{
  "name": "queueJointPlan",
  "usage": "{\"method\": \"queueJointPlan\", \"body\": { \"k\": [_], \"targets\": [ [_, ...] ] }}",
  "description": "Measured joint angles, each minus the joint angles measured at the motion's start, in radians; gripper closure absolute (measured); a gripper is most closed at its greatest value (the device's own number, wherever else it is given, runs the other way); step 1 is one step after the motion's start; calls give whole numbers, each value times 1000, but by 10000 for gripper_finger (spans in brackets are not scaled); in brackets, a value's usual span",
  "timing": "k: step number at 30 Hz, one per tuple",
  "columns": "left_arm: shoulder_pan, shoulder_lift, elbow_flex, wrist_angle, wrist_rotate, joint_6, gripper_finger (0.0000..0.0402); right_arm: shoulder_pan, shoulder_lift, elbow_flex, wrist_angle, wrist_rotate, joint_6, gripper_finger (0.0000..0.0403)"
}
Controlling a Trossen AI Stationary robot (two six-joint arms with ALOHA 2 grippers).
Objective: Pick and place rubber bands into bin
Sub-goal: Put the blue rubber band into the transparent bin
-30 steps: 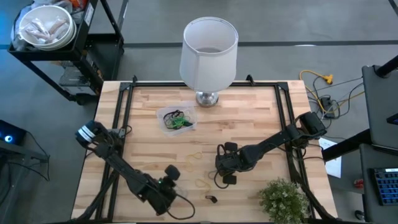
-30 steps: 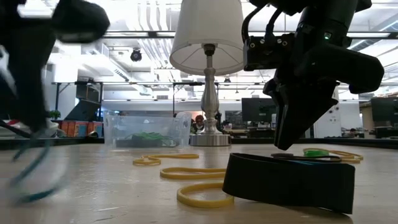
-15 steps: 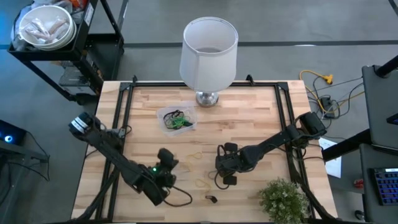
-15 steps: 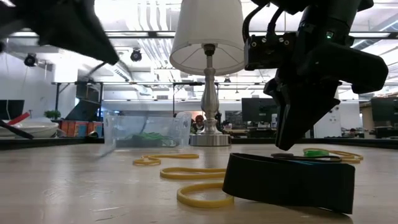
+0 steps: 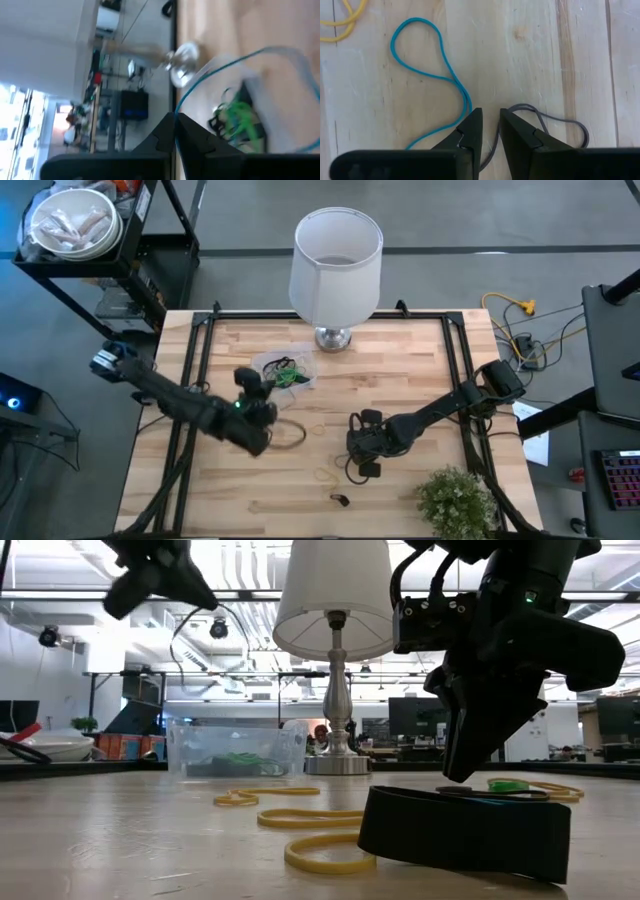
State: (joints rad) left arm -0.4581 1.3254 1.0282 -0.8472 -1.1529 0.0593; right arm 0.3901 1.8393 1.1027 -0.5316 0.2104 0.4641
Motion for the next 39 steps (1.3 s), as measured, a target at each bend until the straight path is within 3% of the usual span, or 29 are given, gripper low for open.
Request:
{"method": "queueJointPlan", "body": {
  "k": [7,17,25,39],
  "targets": [
    [156,-96,-76,17,33,33,401,0,0,-2,0,0,-1,340],
    [301,-135,-244,414,237,300,402,0,1,-8,16,0,-3,344],
    [411,-109,-290,505,319,341,402,0,1,-14,21,0,-3,344],
    [439,-101,-310,533,363,339,401,0,1,-17,27,0,-3,342]
  ]
}}
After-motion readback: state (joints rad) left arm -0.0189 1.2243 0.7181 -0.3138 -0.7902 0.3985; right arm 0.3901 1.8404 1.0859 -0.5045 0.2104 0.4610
